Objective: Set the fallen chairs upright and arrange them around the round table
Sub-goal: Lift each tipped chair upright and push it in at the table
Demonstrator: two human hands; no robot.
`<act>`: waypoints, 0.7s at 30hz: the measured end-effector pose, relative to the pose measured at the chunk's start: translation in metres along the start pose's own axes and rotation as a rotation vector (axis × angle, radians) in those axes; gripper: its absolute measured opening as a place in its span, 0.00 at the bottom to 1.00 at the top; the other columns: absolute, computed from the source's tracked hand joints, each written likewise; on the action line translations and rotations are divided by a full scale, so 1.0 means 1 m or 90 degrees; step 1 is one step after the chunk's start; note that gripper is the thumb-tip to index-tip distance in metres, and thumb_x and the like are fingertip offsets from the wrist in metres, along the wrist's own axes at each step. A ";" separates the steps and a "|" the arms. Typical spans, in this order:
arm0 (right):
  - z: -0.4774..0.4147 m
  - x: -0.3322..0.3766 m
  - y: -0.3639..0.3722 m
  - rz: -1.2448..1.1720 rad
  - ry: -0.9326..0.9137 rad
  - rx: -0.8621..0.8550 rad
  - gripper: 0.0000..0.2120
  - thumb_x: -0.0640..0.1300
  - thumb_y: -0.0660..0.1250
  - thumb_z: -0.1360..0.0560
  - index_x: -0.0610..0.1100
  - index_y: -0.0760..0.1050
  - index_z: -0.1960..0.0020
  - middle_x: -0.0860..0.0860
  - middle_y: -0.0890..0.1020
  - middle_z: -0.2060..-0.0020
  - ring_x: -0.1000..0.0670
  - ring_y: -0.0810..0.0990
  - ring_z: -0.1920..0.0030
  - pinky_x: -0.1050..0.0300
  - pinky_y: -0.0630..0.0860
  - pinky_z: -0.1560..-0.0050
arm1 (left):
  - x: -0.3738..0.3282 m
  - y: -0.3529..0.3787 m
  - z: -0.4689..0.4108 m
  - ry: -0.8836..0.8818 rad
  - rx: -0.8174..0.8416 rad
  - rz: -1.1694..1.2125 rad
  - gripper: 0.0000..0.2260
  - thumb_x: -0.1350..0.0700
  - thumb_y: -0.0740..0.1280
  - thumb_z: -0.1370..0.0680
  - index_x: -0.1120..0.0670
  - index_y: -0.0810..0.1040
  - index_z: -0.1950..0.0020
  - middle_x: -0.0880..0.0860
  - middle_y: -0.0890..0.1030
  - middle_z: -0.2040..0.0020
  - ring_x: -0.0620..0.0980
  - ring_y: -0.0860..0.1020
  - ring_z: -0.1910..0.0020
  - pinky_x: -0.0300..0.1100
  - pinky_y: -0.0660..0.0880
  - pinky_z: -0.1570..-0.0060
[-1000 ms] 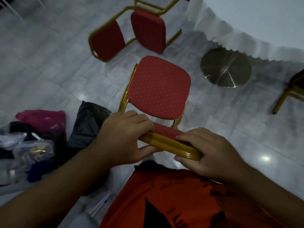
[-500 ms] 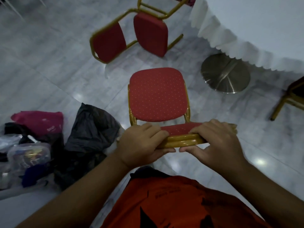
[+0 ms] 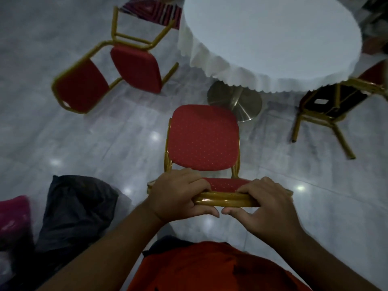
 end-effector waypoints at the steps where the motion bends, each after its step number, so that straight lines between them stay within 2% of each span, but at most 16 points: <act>1: 0.002 -0.004 -0.002 0.007 0.022 0.008 0.27 0.76 0.65 0.31 0.53 0.80 0.56 0.61 0.78 0.62 0.57 0.73 0.60 0.56 0.70 0.58 | 0.001 0.003 -0.008 -0.006 0.027 0.010 0.26 0.27 0.68 0.30 0.50 0.82 0.56 0.46 0.79 0.62 0.43 0.75 0.65 0.37 0.70 0.68; 4: 0.006 -0.022 -0.008 -0.005 0.100 0.025 0.26 0.77 0.59 0.29 0.56 0.78 0.53 0.63 0.76 0.60 0.58 0.72 0.58 0.55 0.72 0.57 | 0.003 0.013 -0.025 -0.065 0.091 0.036 0.26 0.25 0.61 0.27 0.47 0.79 0.54 0.43 0.77 0.60 0.43 0.73 0.62 0.40 0.70 0.65; 8: 0.010 -0.043 -0.014 0.037 0.162 0.003 0.24 0.73 0.52 0.24 0.56 0.75 0.54 0.62 0.73 0.60 0.56 0.70 0.57 0.52 0.69 0.56 | -0.004 0.026 -0.039 -0.165 0.039 -0.004 0.17 0.34 0.61 0.23 0.46 0.76 0.57 0.41 0.71 0.61 0.43 0.69 0.61 0.45 0.69 0.61; 13: 0.003 -0.051 -0.011 0.077 0.182 -0.034 0.18 0.67 0.59 0.27 0.53 0.73 0.58 0.59 0.72 0.63 0.53 0.69 0.60 0.53 0.66 0.59 | -0.001 0.032 -0.055 -0.189 -0.007 -0.018 0.16 0.36 0.64 0.29 0.48 0.73 0.63 0.41 0.68 0.65 0.44 0.67 0.66 0.41 0.66 0.67; 21: -0.024 -0.078 -0.013 0.104 0.195 -0.120 0.20 0.66 0.60 0.28 0.49 0.71 0.62 0.55 0.72 0.67 0.50 0.70 0.63 0.51 0.68 0.64 | 0.016 0.044 -0.084 -0.174 -0.073 -0.070 0.18 0.37 0.64 0.29 0.51 0.72 0.65 0.47 0.72 0.68 0.49 0.69 0.68 0.42 0.65 0.69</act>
Point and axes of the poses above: each hand's wrist, its own z-axis away from the middle knuckle, its own y-axis out of the palm, x = y × z, the point moved 5 cm from there along -z, towards the middle knuckle
